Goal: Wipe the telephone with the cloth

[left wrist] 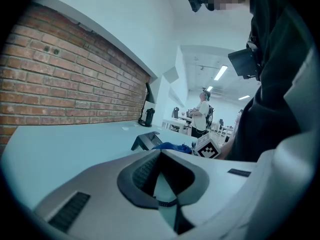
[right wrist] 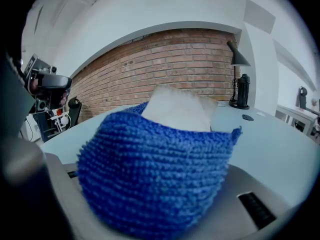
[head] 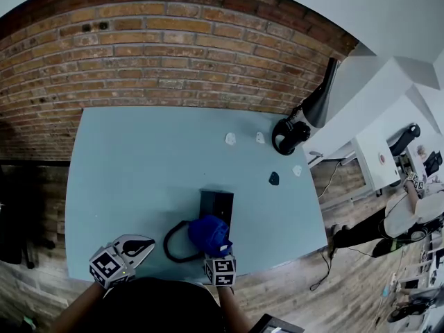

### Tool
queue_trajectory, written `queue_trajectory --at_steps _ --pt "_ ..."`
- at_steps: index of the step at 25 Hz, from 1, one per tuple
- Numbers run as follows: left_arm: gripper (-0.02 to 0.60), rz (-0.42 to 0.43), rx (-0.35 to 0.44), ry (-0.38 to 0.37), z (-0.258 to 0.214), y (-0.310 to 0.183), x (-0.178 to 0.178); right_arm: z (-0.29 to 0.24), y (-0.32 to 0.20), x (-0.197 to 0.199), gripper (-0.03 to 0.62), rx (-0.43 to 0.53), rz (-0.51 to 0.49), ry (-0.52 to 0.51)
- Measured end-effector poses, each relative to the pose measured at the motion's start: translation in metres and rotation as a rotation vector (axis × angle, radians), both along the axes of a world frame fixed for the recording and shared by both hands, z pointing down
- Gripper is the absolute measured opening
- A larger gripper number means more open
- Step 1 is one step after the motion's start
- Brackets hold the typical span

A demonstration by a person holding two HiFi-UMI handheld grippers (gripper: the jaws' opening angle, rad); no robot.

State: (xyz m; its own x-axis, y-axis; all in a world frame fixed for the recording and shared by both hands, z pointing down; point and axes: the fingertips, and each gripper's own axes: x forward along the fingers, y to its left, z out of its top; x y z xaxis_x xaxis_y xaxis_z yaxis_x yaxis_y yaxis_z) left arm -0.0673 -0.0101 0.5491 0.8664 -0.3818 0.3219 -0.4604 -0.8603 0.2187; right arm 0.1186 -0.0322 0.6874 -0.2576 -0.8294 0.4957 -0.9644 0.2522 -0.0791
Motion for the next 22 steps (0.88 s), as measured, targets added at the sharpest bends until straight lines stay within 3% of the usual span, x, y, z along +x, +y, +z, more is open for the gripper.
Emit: queue_trajectory --at_steps 5,8,13,17,22 --pt "0.021 -0.003 -0.005 -0.002 0.002 0.002 -0.001 0.003 0.008 -0.001 0.129 -0.026 -0.006 -0.003" --pt "0.021 -0.005 -0.007 -0.001 0.002 0.003 -0.001 0.008 0.018 -0.004 0.13 -0.088 -0.036 -0.028" --pt "0.021 -0.019 -0.008 0.006 0.002 0.0 -0.007 0.009 0.04 -0.017 0.13 -0.252 -0.292 -0.11" --pt "0.021 -0.019 -0.009 0.008 0.001 -0.004 -0.006 -0.022 0.014 -0.003 0.13 -0.181 -0.315 -0.098" --pt "0.021 -0.018 -0.01 0.008 -0.002 -0.003 -0.005 -0.081 -0.054 0.013 0.13 0.05 -0.243 -0.057"
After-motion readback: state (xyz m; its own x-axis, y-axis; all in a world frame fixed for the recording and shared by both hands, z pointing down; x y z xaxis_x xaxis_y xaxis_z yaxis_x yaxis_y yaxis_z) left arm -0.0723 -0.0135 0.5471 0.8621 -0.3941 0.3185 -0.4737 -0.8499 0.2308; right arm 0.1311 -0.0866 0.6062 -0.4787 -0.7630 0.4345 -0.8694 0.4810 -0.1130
